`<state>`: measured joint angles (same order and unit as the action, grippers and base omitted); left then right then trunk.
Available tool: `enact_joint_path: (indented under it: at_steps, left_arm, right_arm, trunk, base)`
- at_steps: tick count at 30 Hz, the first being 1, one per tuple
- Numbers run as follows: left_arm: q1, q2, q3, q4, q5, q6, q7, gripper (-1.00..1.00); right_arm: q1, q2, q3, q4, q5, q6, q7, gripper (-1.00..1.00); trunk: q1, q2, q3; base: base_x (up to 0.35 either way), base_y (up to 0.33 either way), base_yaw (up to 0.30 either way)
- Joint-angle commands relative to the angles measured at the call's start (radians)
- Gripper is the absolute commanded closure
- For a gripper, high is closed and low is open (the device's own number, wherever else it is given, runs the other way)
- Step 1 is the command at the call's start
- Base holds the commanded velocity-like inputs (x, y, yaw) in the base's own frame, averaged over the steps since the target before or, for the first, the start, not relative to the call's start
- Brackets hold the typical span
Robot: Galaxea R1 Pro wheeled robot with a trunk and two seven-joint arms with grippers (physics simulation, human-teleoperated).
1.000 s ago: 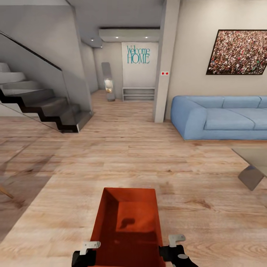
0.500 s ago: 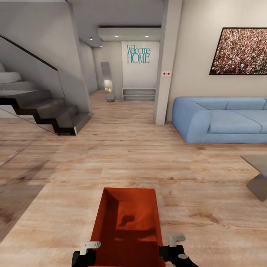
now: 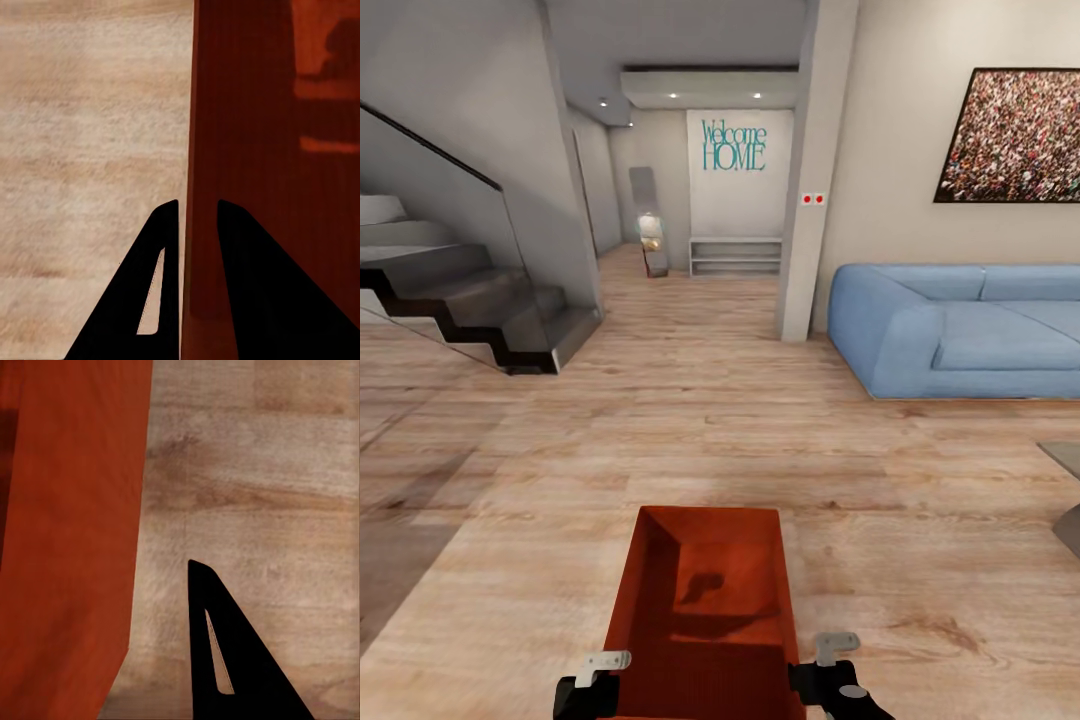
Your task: Move the two storage containers from the living room to the garage. In the garage, place one container on the floor and stack the other container on top of it (either order is fine).
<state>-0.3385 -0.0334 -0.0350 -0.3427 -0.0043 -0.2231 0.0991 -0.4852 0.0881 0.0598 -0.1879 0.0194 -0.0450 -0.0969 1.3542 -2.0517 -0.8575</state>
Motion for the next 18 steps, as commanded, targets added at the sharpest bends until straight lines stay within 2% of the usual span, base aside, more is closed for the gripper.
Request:
enact_joint_path:
  at_steps: [1,14,18]
  left_arm:
    - [-0.001,0.001,0.006,0.001,0.003,-0.004,0.017,1.00]
    - [-0.001,0.001,0.006,0.001,0.003,-0.004,0.017,1.00]
    - [-0.001,0.001,0.006,0.001,0.003,-0.004,0.017,1.00]
  right_arm:
    - [-0.001,-0.001,0.000,0.001,0.006,-0.003,-0.012,1.00]
    - [-0.001,-0.001,0.011,0.001,0.006,-0.003,-0.012,1.00]
    - [-0.001,-0.001,0.015,0.001,0.006,-0.003,-0.012,1.00]
  trunk:
    - [0.000,0.000,-0.001]
    - [0.000,0.000,-0.001]
    - [0.000,0.000,-0.001]
  base:
    - [0.344,0.000,0.000]
    - [0.344,0.000,0.002]
    - [0.344,0.000,0.113]
